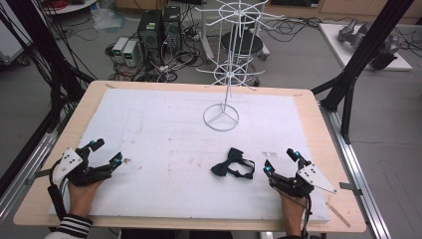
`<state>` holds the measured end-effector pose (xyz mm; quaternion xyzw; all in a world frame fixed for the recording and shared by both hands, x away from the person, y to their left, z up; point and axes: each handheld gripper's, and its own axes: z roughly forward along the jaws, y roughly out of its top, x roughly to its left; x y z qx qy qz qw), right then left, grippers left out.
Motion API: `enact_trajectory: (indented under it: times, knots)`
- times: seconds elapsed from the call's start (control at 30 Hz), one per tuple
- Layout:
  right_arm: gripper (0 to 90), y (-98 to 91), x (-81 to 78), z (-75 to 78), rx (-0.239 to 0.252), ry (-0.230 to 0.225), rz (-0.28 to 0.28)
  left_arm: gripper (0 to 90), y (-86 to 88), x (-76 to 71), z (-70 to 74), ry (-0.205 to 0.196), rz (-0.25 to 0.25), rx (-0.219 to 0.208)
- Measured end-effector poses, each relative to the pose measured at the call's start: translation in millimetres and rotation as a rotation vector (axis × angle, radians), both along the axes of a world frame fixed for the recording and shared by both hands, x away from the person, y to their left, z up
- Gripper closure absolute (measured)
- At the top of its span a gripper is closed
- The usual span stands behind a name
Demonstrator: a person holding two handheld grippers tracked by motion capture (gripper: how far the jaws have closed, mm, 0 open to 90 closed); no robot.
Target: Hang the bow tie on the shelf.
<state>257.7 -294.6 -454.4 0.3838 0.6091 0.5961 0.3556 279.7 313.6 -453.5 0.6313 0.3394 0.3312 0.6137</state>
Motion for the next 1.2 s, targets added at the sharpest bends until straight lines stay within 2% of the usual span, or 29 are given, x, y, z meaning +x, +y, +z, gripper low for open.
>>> enact_trajectory:
  times: [0.6,0.9,1.03,1.1,1.13,1.2]
  knots:
    - [10.6,0.0,0.2,0.1,-0.001,0.001,-0.003,15.7,-0.1,-2.3,-0.6,-0.019,0.014,-0.004]
    - [10.6,0.7,2.4,1.0,-0.009,0.018,-0.003,15.7,-0.1,-2.1,-0.5,-0.017,0.013,-0.003]
    - [10.6,2.8,3.8,2.0,-0.035,0.035,-0.001,15.7,-0.5,-1.6,-0.3,-0.014,0.014,0.001]
    - [10.6,4.3,5.5,3.0,-0.052,0.053,0.003,15.7,-0.4,-1.5,-0.2,-0.012,0.015,0.0]
    - [10.6,6.0,7.0,4.4,-0.06,0.082,0.018,15.7,-0.3,-1.4,-0.3,-0.012,0.016,-0.002]
    - [10.6,7.8,8.5,6.5,-0.074,0.085,0.023,15.7,-0.2,-1.5,-0.3,-0.011,0.017,-0.003]
